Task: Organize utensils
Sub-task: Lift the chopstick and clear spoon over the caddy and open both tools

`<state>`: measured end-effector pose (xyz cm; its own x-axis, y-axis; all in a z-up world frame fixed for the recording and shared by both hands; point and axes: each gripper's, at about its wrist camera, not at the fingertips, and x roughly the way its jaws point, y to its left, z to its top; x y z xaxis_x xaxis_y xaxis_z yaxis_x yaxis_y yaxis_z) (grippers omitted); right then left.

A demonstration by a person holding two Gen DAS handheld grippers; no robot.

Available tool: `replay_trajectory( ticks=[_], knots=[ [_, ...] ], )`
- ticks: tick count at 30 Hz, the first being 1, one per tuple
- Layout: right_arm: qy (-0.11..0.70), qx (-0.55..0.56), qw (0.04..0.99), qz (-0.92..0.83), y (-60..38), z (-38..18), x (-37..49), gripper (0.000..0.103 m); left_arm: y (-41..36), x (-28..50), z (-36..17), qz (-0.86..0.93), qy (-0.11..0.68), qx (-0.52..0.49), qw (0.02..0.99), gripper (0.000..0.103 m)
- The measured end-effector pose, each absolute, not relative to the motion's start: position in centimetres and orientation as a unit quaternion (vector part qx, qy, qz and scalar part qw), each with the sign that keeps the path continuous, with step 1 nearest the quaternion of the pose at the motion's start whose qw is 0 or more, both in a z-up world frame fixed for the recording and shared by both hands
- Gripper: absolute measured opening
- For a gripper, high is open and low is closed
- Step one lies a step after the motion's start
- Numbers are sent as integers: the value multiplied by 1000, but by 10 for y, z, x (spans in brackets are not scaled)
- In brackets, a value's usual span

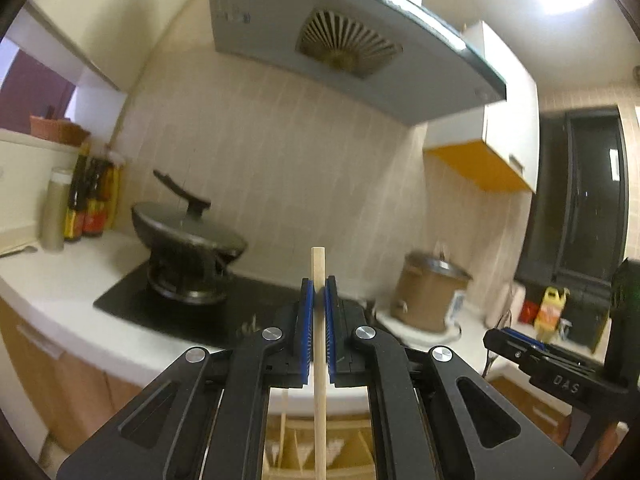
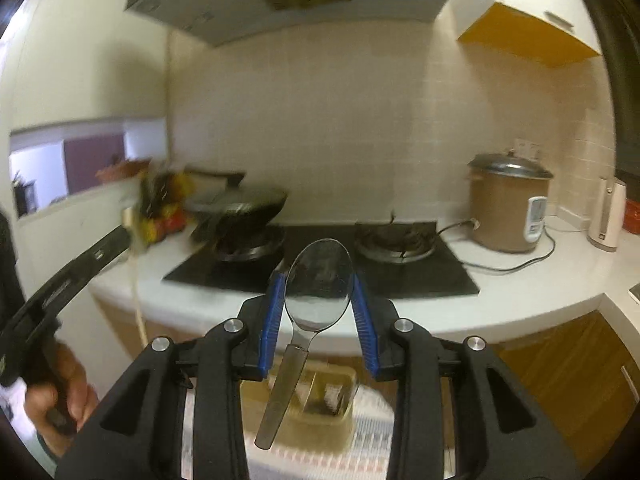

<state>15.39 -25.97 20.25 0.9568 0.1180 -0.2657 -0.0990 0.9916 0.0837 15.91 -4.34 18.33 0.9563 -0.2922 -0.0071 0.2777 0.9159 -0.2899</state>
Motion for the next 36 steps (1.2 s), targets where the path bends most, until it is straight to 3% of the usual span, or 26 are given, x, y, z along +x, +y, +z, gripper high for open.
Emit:
replay_trajectory(
  ticks=[10, 18, 26, 27, 29, 31, 36],
  knots=[
    [76, -3, 996, -48, -261, 151, 204, 31, -49, 219, 145, -97, 8, -150, 984, 4],
    [80, -26, 995, -51, -257, 114, 214, 31, -50, 240, 98, -58, 25, -144, 988, 4],
    [109, -30, 993, -29, -252, 97, 212, 32, -47, 232, 88, -79, 52, -141, 985, 5],
    [118, -26, 993, -19, -253, 96, 210, 34, -46, 229, 89, -82, 55, -141, 985, 7],
    [130, -21, 991, -7, -254, 98, 206, 36, -43, 224, 91, -91, 66, -140, 984, 20],
    [142, -12, 990, 8, -255, 101, 199, 47, -36, 216, 94, -101, 77, -149, 981, 23],
    [154, 4, 988, 22, -259, 115, 175, 49, -20, 195, 106, -127, 101, -166, 973, 24]
  ],
)
